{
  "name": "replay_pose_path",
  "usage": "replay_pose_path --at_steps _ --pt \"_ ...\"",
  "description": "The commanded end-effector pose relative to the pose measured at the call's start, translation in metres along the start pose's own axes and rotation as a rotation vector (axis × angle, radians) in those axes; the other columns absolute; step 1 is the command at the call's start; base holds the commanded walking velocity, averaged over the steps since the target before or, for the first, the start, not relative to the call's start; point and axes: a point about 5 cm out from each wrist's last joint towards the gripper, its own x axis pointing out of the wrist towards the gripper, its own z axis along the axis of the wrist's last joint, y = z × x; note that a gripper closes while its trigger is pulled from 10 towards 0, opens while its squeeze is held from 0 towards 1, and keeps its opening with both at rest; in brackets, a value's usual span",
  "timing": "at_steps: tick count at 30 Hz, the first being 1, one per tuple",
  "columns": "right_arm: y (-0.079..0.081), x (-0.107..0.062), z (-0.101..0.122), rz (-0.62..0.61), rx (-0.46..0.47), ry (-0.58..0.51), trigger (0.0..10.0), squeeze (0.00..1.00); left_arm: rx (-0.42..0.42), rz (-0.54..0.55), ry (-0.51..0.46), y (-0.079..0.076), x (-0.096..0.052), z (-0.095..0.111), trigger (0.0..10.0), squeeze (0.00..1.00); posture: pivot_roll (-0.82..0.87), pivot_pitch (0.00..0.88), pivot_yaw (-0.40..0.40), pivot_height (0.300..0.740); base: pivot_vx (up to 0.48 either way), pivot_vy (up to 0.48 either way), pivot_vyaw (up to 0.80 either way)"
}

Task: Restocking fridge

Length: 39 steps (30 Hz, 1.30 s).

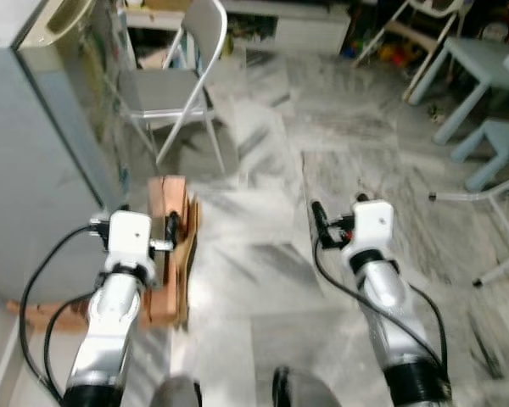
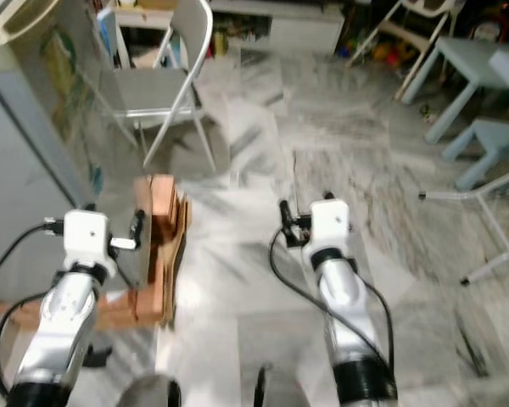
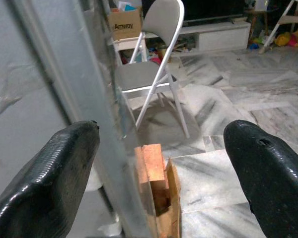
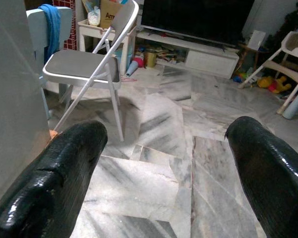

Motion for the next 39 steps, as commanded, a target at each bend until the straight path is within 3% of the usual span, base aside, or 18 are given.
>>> replay_pose_path --at_steps 1,8,17,22,28,39 --pt "-0.011 -0.004 -0.001 -0.029 -0.012 0.005 10.0 0.00 -0.008 -0.019 0.004 -0.008 -0.002 -0.001 10.0 0.00 0.08 0.095 -0.065 0.740 0.000 0.000 0.00" --pt "-0.014 -0.009 -0.005 -0.036 -0.016 0.019 10.0 0.00 -0.063 0.015 0.037 -0.009 0.004 -0.002 10.0 0.00 0.07 0.088 -0.063 0.740 0.000 0.000 0.00" --pt "-0.011 -0.011 -0.002 -0.012 -0.048 0.010 10.0 0.00 -0.098 0.024 0.009 -0.015 0.038 0.014 10.0 0.00 0.04 0.092 -0.063 0.740 0.000 0.000 0.00" --pt "-0.011 -0.013 -0.001 -0.001 -0.050 0.004 10.0 0.00 -0.107 0.054 -0.013 -0.012 0.050 0.022 10.0 0.00 0.04 0.092 -0.064 0.740 0.000 0.000 0.72" --pt "-0.013 -0.014 -0.001 -0.006 -0.052 0.007 10.0 0.00 -0.107 0.050 -0.013 -0.014 0.047 0.019 10.0 0.00 0.04 0.096 -0.063 0.740 0.000 0.000 0.57" --pt "-0.012 -0.014 0.000 0.012 -0.039 0.010 10.0 0.00 -0.112 0.017 0.002 -0.018 0.034 0.008 10.0 0.00 0.04 0.098 -0.066 0.740 0.148 0.000 0.00"
